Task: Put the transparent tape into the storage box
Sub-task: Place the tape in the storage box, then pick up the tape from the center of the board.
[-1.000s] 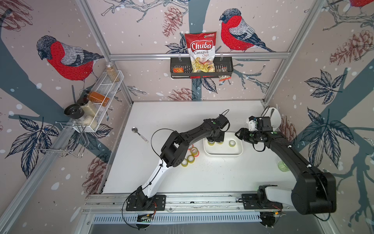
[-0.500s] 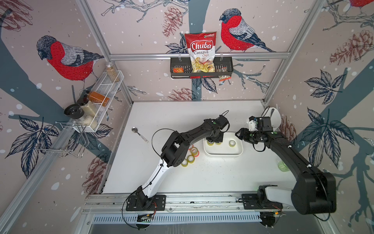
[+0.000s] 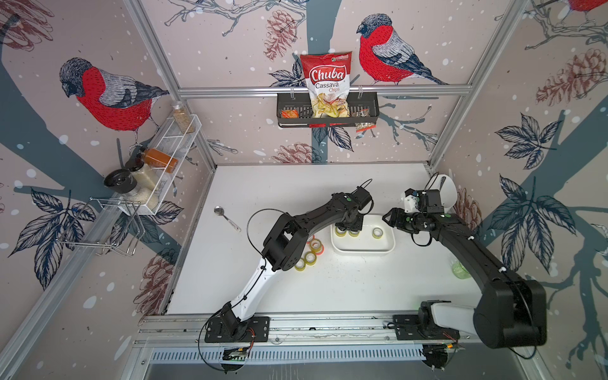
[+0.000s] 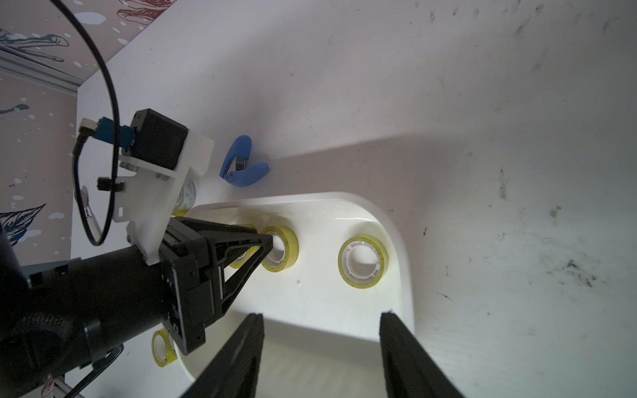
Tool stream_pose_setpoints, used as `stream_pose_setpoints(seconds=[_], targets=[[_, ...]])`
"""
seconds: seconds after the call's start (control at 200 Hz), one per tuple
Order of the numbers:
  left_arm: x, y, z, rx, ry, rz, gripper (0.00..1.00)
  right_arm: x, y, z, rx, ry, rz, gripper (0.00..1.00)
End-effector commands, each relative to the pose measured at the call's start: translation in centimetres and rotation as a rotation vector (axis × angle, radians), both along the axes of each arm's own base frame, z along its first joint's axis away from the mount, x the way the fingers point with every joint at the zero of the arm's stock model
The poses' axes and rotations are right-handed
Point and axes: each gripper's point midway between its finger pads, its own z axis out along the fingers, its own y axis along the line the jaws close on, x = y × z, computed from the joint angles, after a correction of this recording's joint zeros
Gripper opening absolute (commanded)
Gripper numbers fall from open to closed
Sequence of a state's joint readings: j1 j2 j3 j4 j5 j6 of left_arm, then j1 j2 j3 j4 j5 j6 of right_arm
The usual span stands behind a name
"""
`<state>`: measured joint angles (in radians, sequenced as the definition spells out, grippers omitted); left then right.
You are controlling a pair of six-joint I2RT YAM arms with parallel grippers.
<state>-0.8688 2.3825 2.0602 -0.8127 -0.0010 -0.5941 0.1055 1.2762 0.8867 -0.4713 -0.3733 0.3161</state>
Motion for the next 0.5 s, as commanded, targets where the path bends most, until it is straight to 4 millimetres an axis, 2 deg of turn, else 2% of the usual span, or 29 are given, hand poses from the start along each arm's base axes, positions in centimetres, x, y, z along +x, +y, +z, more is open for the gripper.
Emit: stream_pose_setpoints(seconds=[0.0, 0.135, 0.315, 0.495], targets=[[0.0, -0.2, 1.7, -0.014, -0.025, -0.012, 0.34, 0.2, 0.2, 0.4, 0.003, -0.023, 0.016, 0.59], [0.1, -0.3, 3.9, -0.045, -0.054, -0.015, 0.36, 0.2, 0.5, 0.9, -0.005, -0.046, 0.033, 0.6], [-0.6, 0.0, 6.9, -0.083, -0.083, -0.021, 0.37, 0.0, 2.5, 1.8, -0.085, -0.094, 0.11, 0.65], [-1.6, 2.1, 8.8, -0.075, -0.114, -0.003, 0.39, 0.2, 4.5, 2.7, -0.103, -0.11, 0.163, 0.66]])
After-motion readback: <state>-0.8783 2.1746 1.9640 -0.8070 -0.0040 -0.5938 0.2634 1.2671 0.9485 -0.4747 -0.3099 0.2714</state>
